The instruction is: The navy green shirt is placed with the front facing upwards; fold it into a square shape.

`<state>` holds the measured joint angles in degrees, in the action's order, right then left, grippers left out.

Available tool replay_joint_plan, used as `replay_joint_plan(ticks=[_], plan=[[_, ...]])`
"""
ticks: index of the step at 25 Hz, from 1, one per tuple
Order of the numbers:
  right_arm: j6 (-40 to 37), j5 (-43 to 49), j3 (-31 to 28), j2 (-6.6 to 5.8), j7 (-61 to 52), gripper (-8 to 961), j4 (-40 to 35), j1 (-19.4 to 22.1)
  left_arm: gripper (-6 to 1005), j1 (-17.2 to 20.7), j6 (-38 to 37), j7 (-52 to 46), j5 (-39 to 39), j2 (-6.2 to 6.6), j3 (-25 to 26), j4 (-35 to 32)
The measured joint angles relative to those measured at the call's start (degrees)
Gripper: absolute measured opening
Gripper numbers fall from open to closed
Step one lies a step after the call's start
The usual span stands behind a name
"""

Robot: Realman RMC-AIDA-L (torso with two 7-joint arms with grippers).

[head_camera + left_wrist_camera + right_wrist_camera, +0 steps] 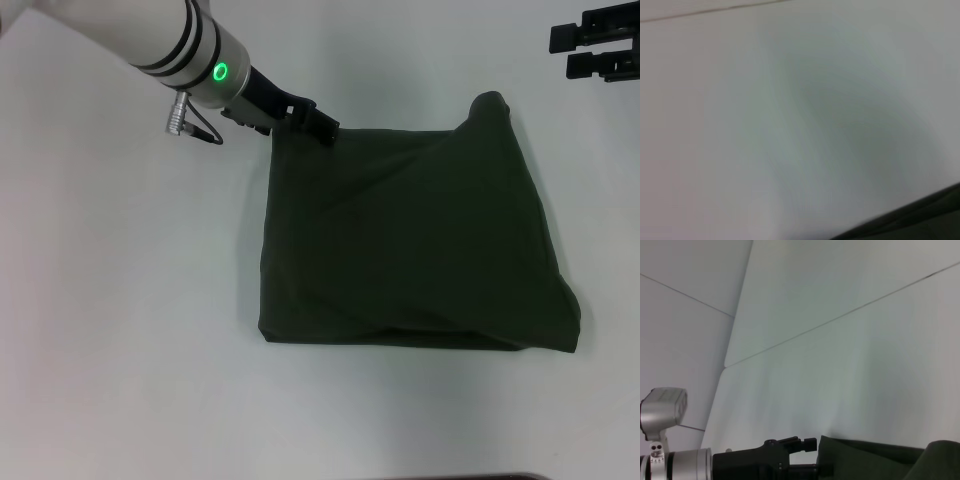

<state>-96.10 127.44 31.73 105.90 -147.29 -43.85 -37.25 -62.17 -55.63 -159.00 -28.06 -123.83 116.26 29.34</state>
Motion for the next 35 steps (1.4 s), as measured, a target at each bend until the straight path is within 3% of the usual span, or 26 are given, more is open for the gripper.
replay_joint_plan(ticks=[35], plan=[[0.2, 0.0, -0.5, 0.0, 0.1, 599, 0.1, -0.2, 898, -1.1, -4.0, 0.7, -2.7, -0.44, -0.9, 1.0]])
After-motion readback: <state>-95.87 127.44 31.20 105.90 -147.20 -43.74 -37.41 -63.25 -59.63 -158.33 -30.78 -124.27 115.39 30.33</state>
